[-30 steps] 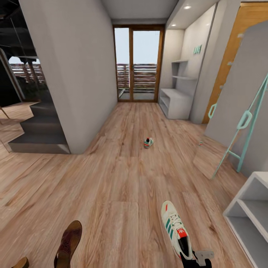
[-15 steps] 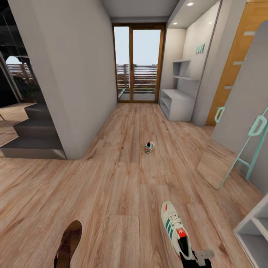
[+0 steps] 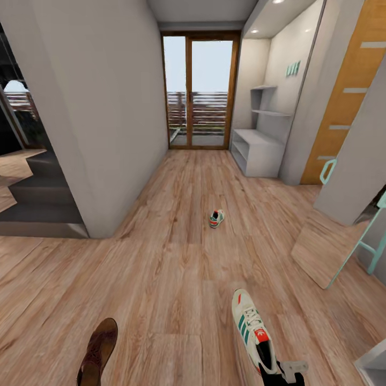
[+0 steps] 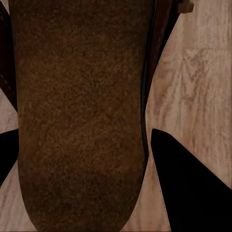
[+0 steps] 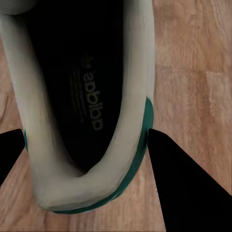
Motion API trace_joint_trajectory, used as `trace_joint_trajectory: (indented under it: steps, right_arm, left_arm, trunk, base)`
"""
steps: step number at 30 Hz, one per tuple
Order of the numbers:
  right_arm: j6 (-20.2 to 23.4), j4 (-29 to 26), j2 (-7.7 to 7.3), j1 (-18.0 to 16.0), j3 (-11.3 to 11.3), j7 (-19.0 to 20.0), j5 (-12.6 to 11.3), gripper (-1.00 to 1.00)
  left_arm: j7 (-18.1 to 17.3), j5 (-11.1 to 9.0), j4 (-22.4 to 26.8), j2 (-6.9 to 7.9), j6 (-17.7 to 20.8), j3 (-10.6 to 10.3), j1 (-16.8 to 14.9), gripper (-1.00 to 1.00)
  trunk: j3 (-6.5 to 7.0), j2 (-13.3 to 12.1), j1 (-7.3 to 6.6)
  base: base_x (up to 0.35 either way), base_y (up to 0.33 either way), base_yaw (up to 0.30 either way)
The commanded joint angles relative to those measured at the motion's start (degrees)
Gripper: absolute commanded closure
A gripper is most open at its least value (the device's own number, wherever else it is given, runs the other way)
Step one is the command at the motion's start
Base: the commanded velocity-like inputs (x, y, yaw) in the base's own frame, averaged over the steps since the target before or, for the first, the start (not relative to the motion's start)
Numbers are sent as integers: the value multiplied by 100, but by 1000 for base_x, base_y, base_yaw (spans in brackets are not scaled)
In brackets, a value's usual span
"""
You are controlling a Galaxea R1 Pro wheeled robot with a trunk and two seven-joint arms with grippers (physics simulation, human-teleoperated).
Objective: Pick up the two gym shoes and the two sandals from the corridor floor and place them onto the hallstand (shoe rack) in the corridor, making sure they are on the rack and not on the floor. Arrange them so the two gym shoes are next to each other and the two sandals are next to each other.
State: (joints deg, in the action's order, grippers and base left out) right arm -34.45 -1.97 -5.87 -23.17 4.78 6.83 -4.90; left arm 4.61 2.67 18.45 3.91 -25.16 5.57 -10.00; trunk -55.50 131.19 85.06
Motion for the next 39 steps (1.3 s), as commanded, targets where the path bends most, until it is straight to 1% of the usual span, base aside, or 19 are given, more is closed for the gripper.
trace_joint_trajectory:
  steps: [1,16,39]
  right_arm:
    - [-17,4,0,-4,40,19,-54,100]
    - [-14,11,-2,-4,40,19,-53,100]
    - [-14,13,0,-4,40,20,-53,100]
  left_arm:
    - [23,41,-5,-3,-15,14,-3,100]
    - [22,40,-8,-4,-15,14,-2,100]
    - [22,41,-8,-4,-14,14,-2,100]
  trunk:
    - [-5,2,2]
    - [-5,2,2]
    - [-5,2,2]
  base:
    - [335,0,0]
    - [335,9,0]
    - [322,137,0]
